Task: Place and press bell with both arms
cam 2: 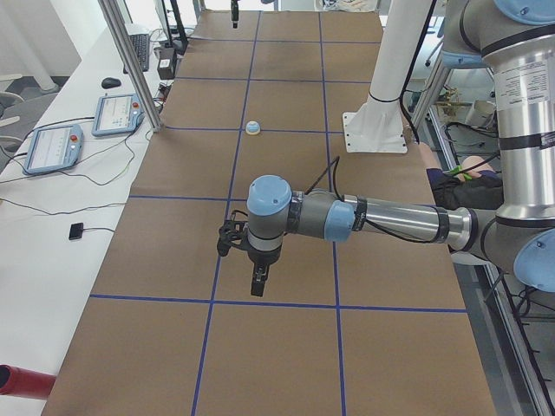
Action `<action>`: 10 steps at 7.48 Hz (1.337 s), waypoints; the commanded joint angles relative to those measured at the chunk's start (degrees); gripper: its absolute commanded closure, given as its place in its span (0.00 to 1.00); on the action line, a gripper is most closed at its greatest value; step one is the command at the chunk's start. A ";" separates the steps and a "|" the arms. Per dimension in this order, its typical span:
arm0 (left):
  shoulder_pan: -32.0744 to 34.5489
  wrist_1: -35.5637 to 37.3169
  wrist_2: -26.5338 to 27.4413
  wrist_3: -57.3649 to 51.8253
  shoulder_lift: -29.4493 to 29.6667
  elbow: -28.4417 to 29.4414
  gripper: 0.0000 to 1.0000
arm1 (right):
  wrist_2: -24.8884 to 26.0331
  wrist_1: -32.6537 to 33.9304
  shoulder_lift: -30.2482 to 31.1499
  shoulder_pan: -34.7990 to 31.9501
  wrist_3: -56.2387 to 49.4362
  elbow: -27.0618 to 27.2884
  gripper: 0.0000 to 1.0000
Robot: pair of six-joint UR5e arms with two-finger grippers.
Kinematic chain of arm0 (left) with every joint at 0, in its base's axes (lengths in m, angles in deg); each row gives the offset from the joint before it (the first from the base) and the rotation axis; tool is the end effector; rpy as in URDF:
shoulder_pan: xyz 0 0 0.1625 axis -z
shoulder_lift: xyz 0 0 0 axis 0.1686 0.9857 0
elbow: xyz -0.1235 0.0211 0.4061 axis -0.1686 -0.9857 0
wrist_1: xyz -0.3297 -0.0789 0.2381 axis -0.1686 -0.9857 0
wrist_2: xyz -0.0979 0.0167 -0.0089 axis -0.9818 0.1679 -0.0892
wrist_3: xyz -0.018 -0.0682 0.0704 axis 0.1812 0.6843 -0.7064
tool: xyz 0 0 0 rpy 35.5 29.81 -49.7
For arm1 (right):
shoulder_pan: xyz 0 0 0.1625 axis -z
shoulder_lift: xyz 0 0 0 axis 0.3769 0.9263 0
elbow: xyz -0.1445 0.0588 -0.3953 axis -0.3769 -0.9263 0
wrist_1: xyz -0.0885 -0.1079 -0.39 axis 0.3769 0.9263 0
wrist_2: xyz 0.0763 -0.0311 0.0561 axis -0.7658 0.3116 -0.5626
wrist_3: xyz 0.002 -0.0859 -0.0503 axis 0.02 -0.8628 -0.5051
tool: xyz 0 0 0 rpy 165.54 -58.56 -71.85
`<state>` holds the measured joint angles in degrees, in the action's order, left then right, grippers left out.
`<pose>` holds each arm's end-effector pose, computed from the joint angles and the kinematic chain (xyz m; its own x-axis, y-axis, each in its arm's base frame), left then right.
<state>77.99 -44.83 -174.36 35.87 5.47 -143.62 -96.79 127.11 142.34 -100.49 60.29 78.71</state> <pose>-0.0538 -0.4165 0.5956 0.7683 0.1669 -0.6179 -0.0704 0.9816 0.1777 -0.0600 -0.6059 0.4600 0.6663 -0.2397 0.7061 0.0600 0.9611 0.2697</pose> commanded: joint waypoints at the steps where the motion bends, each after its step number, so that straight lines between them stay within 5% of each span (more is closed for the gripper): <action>1: 0.10 0.32 -2.80 -1.76 -1.07 -0.49 0.00 | -1.16 -0.17 11.76 -7.14 -9.41 3.69 0.01; 4: 0.63 -0.47 -6.25 -1.33 -2.31 1.51 0.00 | -0.99 -0.09 19.54 -14.01 -17.86 4.76 0.01; 10: 4.94 -3.19 -6.43 -1.68 -3.09 0.73 0.00 | -0.46 12.13 18.32 -13.85 -16.02 10.91 0.00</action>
<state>82.79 -47.00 -180.88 34.14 2.87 -143.16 -97.34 137.60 160.72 -114.37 44.13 88.65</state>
